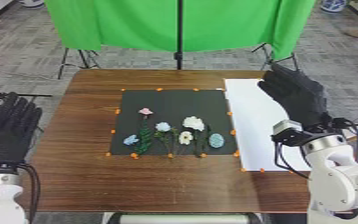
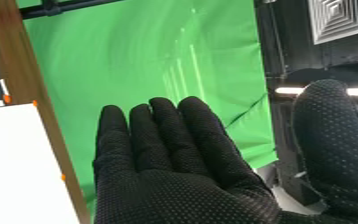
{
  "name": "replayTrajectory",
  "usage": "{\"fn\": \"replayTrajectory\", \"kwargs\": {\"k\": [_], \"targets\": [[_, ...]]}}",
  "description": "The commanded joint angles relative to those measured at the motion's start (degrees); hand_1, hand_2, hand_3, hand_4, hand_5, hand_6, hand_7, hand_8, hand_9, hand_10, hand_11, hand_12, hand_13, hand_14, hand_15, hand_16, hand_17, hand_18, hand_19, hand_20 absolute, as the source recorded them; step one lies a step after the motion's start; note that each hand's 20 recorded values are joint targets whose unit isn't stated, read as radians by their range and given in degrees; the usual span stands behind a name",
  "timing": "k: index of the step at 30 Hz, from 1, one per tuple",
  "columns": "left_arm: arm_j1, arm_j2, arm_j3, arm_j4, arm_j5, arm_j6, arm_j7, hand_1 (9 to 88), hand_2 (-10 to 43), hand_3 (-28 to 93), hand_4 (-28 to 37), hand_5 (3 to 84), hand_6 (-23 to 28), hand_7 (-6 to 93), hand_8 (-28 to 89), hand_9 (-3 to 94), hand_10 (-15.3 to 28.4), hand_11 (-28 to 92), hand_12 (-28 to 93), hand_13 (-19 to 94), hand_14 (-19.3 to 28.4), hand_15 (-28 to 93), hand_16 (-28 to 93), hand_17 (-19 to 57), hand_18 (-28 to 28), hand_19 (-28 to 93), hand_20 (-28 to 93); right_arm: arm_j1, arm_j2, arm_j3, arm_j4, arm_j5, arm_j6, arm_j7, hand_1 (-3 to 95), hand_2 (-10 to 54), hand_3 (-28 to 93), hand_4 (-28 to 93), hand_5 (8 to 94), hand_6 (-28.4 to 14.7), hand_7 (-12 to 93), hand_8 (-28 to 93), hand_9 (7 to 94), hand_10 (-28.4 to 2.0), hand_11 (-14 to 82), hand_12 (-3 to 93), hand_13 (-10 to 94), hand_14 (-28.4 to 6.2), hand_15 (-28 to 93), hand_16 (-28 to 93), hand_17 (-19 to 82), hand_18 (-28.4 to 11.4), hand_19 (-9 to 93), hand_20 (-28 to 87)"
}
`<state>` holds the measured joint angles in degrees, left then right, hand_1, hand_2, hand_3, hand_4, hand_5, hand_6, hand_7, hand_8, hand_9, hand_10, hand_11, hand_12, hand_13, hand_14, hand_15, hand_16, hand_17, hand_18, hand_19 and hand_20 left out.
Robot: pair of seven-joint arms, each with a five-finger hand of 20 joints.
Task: Arrange flowers
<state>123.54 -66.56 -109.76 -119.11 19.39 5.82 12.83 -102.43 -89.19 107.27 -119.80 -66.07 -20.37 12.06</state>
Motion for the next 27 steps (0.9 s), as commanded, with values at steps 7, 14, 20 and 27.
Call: {"fn": "replayTrajectory", "kwargs": {"k": [7,14,20,27], "targets": [[-2.17,0.29,0.66,1.44,1.33,-0.83,-2.37,27.6,14.2,73,-28.3,36.1,8.6,2.7,-8,36.6,14.3,11,8,29,13.1,18,-6,3.6,9.0,17,9,-0.31,-0.02,-0.97,-1.38,-0.22,-3.60,0.54,15.3,5.8,77,-27,37.7,-8.8,6,-10,33.3,-16.9,3.4,6.5,23,-11.8,7,2,17,-11.7,16,17],[-2.07,0.29,0.95,1.43,1.15,-0.88,-1.88,27.5,13.8,73,-28.3,37.5,6.8,3.4,-8,36.3,12.2,10,9,27,14.5,20,-4,0.3,11.6,18,10,0.24,0.07,-1.29,-1.82,-1.92,-6.33,-0.52,13.1,6.1,76,-26,39.1,-6.0,8,-10,36.2,-16.9,3.2,9.0,25,-15.6,8,8,14,-15.6,18,16],[-1.47,-0.31,1.00,0.78,0.97,-0.62,-2.21,27.4,13.8,73,-28.3,37.3,6.9,3.5,-9,36.6,12.1,10,8,29,12.0,17,-5,1.4,9.4,16,10,-0.47,0.05,-1.51,-2.07,-0.86,-5.22,0.43,12.1,5.8,76,-26,39.0,-6.6,7,-10,36.1,-17.3,3.0,9.7,26,-15.7,7,10,13,-16.2,19,16],[-1.52,-0.38,1.48,0.54,1.02,-0.95,-2.31,27.1,13.5,73,-28.3,37.1,7.1,3.5,-8,35.5,12.5,10,8,29,12.2,17,-5,1.5,9.2,16,10,-1.00,0.19,-1.58,-2.32,-0.30,-4.50,1.23,12.1,5.6,76,-26,38.9,-7.1,7,-9,35.9,-17.6,2.8,10.1,26,-15.9,7,11,13,-16.3,19,16]]}}
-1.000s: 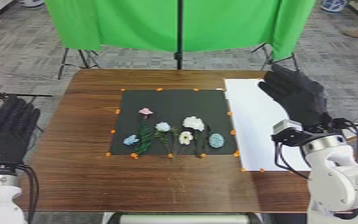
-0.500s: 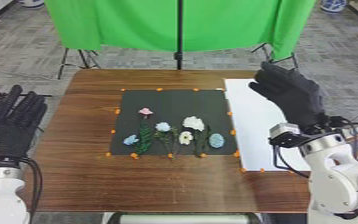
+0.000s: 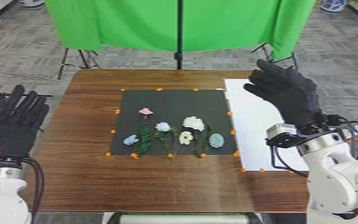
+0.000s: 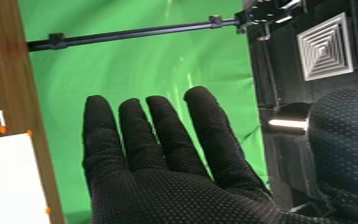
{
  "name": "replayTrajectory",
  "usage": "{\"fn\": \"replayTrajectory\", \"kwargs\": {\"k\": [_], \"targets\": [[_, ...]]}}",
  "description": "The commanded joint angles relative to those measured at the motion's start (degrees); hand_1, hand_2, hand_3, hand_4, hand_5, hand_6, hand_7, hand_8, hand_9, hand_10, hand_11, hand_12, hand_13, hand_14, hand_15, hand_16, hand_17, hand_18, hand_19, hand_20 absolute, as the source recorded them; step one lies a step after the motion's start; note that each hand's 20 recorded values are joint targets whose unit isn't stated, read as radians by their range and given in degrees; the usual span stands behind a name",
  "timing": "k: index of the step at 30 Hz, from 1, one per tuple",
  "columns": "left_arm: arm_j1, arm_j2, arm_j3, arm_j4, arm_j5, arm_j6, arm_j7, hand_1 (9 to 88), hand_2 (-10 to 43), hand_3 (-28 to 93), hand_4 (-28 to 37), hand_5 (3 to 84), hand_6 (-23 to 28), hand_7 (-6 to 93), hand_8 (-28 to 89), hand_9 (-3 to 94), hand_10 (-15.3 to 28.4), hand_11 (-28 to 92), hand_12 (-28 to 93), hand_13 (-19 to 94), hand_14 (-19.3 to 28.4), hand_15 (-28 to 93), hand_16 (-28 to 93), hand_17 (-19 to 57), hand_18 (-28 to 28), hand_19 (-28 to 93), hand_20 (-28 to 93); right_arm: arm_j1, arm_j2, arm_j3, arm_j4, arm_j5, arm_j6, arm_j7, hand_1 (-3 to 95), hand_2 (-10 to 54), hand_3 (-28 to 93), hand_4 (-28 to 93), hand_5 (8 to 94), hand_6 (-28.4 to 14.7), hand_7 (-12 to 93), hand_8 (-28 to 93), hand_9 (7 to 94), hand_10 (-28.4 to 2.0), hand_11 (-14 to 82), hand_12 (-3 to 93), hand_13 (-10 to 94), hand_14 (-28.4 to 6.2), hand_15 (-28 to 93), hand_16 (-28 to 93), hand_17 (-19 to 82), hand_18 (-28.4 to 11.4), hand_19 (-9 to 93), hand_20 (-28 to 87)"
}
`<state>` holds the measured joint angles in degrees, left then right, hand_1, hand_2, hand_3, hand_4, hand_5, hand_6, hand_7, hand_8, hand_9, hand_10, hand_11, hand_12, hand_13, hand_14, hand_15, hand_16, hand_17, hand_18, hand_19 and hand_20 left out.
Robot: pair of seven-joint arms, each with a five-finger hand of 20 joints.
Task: Arrange flowers
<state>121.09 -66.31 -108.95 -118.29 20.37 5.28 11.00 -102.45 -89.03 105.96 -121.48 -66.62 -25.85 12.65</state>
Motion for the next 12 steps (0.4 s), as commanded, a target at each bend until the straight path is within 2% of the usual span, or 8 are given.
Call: {"fn": "replayTrajectory", "kwargs": {"k": [1,5,6,8,10,12], "targets": [[0.85,-0.63,0.85,-0.22,-0.07,-0.10,-0.45,27.1,13.5,73,-28.3,37.1,7.1,3.5,-8,35.4,12.5,10,8,29,12.3,17,-5,1.5,9.2,15,10,-0.84,-0.01,-0.25,-0.61,0.17,0.90,0.60,12.1,5.6,76,-26,38.9,-7.1,7,-9,35.9,-17.6,2.8,10.1,26,-15.9,7,11,13,-16.3,19,16],[0.67,-0.60,1.20,0.00,0.02,0.19,-0.38,27.0,13.3,73,-28.3,37.0,7.3,3.3,-8,34.2,12.5,9,8,27,12.1,17,-5,2.1,9.1,16,10,-0.49,0.36,-0.77,-0.34,-0.59,1.83,-0.01,12.1,5.4,76,-26,39.1,-7.1,7,-9,35.8,-17.7,2.8,10.2,26,-15.9,6,12,13,-16.4,19,15],[0.36,-0.68,1.33,0.04,-0.15,0.15,-0.71,27.0,13.3,73,-28.3,37.0,7.5,3.4,-8,33.7,12.8,9,8,27,12.3,18,-5,3.2,10.2,20,13,-0.76,0.51,-1.01,-0.47,-0.74,2.72,-0.22,12.1,5.3,76,-26,39.1,-7.0,8,-9,35.8,-17.7,2.8,10.2,26,-15.9,6,12,13,-16.5,19,15],[0.38,-0.57,1.30,-0.04,0.22,0.14,-1.06,27.0,13.3,73,-28.3,36.9,8.0,3.5,-8,31.9,13.2,9,10,29,14.8,31,-1,1.7,14.4,36,21,-0.67,0.64,-1.00,-0.28,-0.23,2.48,0.44,12.2,5.3,76,-26,39.2,-7.0,8,-9,35.9,-17.7,2.8,10.3,26,-15.7,6,12,14,-16.4,20,16],[0.12,-0.58,1.46,0.10,-0.05,0.16,-0.95,27.1,13.3,73,-28.3,37.0,8.2,3.6,-7,31.2,13.6,10,11,30,15.6,43,0,-1.1,16.1,43,28,-0.45,0.93,-1.26,-0.29,-0.55,3.25,0.36,12.6,5.2,76,-26,39.3,-7.1,8,-9,36.0,-17.8,2.8,10.5,27,-15.7,7,13,14,-16.6,23,17],[0.39,-0.63,1.35,-0.07,-0.10,0.49,-1.18,27.2,13.3,73,-28.3,37.0,8.3,3.7,-7,33.2,13.9,12,13,31,16.6,51,0,-1.5,16.3,44,31,-0.16,1.03,-1.43,-0.06,-0.61,3.82,0.05,13.1,5.1,76,-26,39.2,-7.1,8,-9,37.3,-17.6,3.4,11.2,31,-16.1,9,16,14,-17.6,29,20]]}}
